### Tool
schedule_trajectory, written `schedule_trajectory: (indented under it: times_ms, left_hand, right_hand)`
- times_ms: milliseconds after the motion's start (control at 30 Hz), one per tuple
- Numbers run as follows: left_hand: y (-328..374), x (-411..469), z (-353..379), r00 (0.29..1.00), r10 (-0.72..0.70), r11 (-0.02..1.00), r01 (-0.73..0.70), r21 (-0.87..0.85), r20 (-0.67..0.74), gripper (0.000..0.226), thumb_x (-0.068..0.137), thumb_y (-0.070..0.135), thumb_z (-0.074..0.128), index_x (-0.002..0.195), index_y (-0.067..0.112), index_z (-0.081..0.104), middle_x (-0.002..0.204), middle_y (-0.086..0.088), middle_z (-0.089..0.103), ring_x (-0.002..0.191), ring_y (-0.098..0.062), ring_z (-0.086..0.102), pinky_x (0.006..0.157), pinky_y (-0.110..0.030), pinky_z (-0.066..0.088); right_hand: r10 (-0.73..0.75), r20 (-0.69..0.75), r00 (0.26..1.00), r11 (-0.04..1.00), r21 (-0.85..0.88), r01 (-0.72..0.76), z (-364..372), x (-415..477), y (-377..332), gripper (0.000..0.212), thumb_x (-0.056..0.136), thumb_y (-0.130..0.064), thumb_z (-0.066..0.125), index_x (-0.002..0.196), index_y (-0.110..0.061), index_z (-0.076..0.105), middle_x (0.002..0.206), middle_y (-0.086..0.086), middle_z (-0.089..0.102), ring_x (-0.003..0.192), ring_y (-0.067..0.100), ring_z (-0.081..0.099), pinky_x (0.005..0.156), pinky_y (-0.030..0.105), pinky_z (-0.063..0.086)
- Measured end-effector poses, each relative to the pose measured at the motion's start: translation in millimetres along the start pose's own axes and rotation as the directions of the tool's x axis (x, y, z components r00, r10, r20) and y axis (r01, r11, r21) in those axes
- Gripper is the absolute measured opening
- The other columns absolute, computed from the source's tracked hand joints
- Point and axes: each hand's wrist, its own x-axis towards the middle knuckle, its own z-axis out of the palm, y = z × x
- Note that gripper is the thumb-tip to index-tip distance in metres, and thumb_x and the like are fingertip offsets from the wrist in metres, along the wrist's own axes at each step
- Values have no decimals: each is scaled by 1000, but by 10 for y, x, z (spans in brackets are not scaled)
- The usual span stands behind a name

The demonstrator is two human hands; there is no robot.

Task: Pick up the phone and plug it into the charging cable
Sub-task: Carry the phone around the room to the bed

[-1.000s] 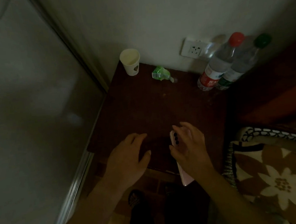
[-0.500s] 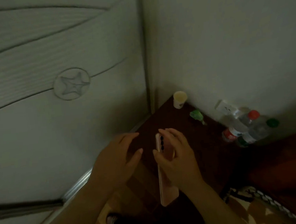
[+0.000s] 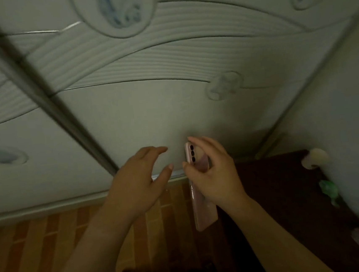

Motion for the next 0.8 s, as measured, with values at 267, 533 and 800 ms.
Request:
schedule_trajectory:
  times_ms: [267,533,800]
  left_hand:
    - [-1445,-699,-1231,955,-227,969,242,58,-191,45,88,47,44,128,28,46,131,2,51,102,-19,56,83,-37,50]
    - [-2821,-1692,-2239,808,-468,866,501,-1,-357,45,88,49,43,128,30,46,132,2,52,102,-17,57,83,-30,46]
    - [-3849,-2169,-2616,649,-642,749,644,-154,-408,47,87,48,44,128,27,47,134,-2,51,116,-21,50,93,-35,43]
  right_hand:
    - [-180,254,950,983,23,180,1685,377,-1112,50,78,-45,58,126,-44,43,131,-18,39,110,0,44,82,13,39]
    - [-345,458,819,938,124,325,3500,463,-2123,52,77,-44,60,127,-42,45,125,-23,41,106,-15,41,74,-1,36]
    - [-386,649,656,910,151,387,4781,622,-2537,55,74,-43,60,127,-45,42,119,-35,37,109,-19,36,81,13,41]
